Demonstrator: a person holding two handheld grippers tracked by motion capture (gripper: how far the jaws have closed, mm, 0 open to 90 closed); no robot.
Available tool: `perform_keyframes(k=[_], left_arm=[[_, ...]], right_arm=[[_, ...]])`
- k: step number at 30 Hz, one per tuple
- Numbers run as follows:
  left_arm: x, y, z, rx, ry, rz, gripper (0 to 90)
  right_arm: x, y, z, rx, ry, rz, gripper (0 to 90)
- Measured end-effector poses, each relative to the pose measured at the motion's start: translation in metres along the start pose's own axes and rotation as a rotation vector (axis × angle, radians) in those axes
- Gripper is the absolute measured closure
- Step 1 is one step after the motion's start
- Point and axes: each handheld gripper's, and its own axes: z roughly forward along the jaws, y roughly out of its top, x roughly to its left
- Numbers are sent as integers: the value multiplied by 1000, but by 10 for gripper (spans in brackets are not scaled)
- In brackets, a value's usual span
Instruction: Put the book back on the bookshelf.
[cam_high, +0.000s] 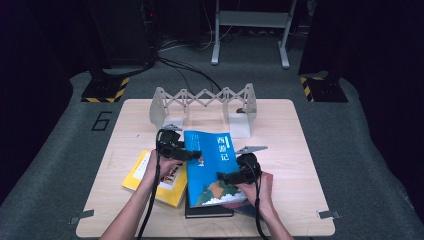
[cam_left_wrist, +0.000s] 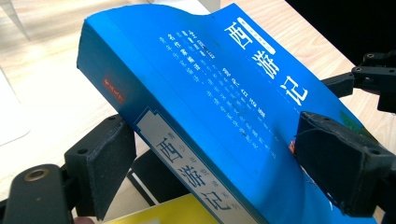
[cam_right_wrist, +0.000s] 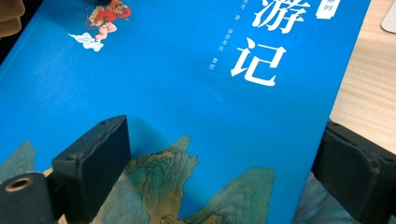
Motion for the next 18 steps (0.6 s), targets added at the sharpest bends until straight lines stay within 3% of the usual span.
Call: perform_keyframes(k=[6,9,12,13,15,18], left_arm=[[3,2,-6,-10,14,-9,146],[7,1,-6,-14,-10,-25,163],[8,-2,2,-6,-103,-69,175],[7,-3,3,-6,-123,-78,221],[8,-3,1,-15,-90,-76,253],[13,-7,0,-8,-87,-99,257]], right_arm=[[4,5,4,-2,-2,-13,78],[7,7,7,1,-2,-23,79],[8,9,10,-13,11,-33,83],[9,10,11,-20,21,-35,95],[9,11,13,-24,20,-45,99],[12,11,15,-25,3,-51,100]])
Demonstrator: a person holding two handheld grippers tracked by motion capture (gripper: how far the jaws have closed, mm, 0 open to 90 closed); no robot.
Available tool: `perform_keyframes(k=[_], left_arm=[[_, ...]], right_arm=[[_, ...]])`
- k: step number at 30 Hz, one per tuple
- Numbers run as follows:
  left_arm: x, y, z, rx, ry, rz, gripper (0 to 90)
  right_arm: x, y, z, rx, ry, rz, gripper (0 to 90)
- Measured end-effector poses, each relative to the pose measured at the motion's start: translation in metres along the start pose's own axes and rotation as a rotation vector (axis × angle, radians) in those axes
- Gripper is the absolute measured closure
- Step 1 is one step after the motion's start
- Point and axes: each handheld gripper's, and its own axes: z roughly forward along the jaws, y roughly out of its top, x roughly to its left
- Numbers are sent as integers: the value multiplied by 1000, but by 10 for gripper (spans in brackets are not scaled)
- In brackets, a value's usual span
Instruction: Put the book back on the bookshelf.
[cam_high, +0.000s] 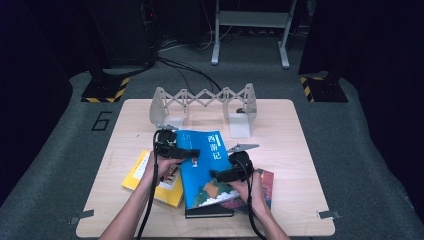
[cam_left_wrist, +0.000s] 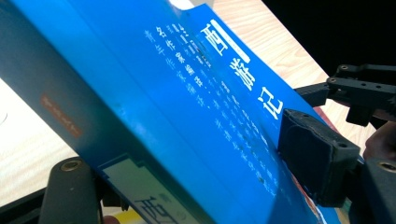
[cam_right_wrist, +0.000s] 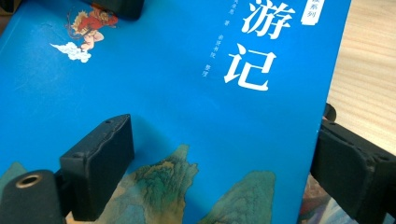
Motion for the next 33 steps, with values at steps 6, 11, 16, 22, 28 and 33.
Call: perform_keyframes(k=[6,11,16,22,28,33], left_arm=[[-3,2,-8,-7,47,17,254],[-3,3,-14,10,78,28,255],[-1,3,-14,18,78,15,261],[1,5,-16,4,57,-10,323],[1,8,-17,8,41,-19,373],[6,5,-19,-10,22,-48,427]], right_arm=[[4,4,6,2,8,-13,102],[8,7,12,2,17,-16,102],[11,6,13,-2,14,-13,103],[9,4,13,-23,14,-20,104],[8,1,12,-43,13,-7,122],[2,-3,10,-58,39,15,155]])
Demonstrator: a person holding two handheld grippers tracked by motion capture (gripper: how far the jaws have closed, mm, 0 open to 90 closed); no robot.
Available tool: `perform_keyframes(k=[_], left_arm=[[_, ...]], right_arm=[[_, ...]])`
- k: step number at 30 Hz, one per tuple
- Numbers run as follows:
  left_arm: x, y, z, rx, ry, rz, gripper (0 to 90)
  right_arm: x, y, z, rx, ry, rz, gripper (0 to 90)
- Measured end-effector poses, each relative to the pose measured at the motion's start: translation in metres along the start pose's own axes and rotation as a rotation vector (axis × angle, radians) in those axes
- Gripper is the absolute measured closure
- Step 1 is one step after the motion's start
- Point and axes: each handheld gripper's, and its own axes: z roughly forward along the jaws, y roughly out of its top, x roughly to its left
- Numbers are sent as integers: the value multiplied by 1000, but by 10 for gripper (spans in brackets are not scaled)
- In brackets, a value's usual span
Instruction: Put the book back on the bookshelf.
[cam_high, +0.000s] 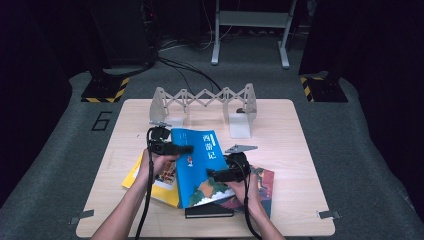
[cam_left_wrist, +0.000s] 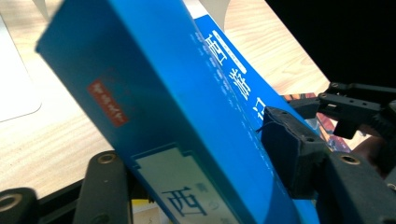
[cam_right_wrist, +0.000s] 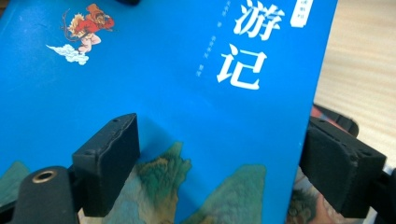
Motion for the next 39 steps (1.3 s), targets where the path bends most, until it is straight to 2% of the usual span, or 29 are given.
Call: perform_keyframes(k=[2,4,7,10,11,12,15,18,20,22,24,27,29,30,34,35,37,39], left_arm=[[1,-2,0,-18,2,-12,450],[1,-4,-1,-24,-2,-19,475],[1,-5,-2,-38,-5,-20,487],[0,-5,-4,-37,-8,-18,493],[-1,-6,-3,-48,-2,-22,493],[-1,-7,-4,-51,-1,-25,493],[1,-8,-5,-51,-11,-27,495],[1,-10,-6,-62,-14,-30,498],[0,-10,-8,-66,-19,-38,502],[0,-10,-8,-70,-23,-39,504],[0,-11,-9,-77,-23,-40,506],[0,-11,-9,-77,-24,-42,507],[0,-11,-9,-76,-22,-37,508],[0,-10,-9,-82,-26,-56,507],[3,-11,-7,-74,-24,-74,510],[3,-10,-7,-70,-26,-79,509],[5,-11,-6,-64,-25,-78,508],[6,-11,-5,-57,-23,-85,506]], right_arm=[[-4,-2,-1,17,23,21,161],[-7,-3,-5,28,19,30,187],[-14,-5,-19,16,-36,4,165],[-29,-7,-39,-8,-70,35,149],[-36,-9,-47,-24,-95,47,149],[-48,-12,-60,-47,-140,55,154],[-72,-22,-80,-88,-200,126,152],[-99,-37,-99,-97,-317,168,139],[-117,-50,-105,-86,-383,190,119],[-128,-59,-107,-79,-445,190,96],[-139,-69,-109,-72,-480,205,47],[-153,-80,-104,-44,-529,176,19],[-159,-85,-102,-40,-531,179,23],[-162,-88,-100,-43,-524,183,32],[-169,-97,-99,-63,-484,195,62],[-169,-98,-99,-65,-476,226,65],[-170,-99,-102,-99,-464,223,77],[-170,-99,-101,-93,-456,228,84]])
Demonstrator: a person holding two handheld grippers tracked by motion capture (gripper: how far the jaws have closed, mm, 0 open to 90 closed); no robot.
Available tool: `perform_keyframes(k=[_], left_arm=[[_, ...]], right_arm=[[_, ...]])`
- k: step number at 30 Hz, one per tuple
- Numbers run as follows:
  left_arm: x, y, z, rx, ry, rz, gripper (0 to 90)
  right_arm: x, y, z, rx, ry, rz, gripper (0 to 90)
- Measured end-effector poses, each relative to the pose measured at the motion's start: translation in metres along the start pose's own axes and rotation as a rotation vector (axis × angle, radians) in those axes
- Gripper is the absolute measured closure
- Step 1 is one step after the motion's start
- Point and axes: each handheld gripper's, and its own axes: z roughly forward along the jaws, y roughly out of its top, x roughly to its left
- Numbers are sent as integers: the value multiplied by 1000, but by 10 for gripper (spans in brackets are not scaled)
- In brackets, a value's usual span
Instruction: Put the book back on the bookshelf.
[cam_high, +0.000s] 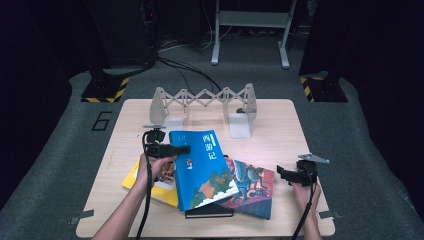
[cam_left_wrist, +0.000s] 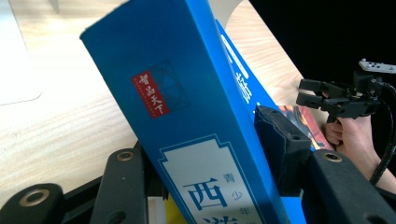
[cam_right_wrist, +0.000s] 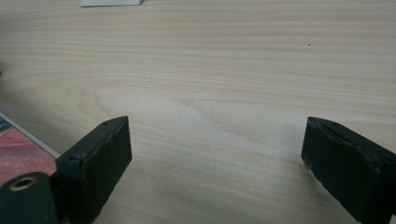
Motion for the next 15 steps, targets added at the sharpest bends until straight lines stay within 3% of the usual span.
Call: perform_keyframes(k=[1,2,9,15], left_arm=[[1,0,0,17,2,13,504],[2,1,1,17,0,-4,504],[7,1,7,42,3,-22,495],[9,1,8,59,2,-46,492]], right_arm=[[0,0,0,-2,4,1,92],[0,0,0,-4,10,-6,94],[-1,-1,-2,-5,29,13,110],[-1,-1,-1,-13,36,-4,135]])
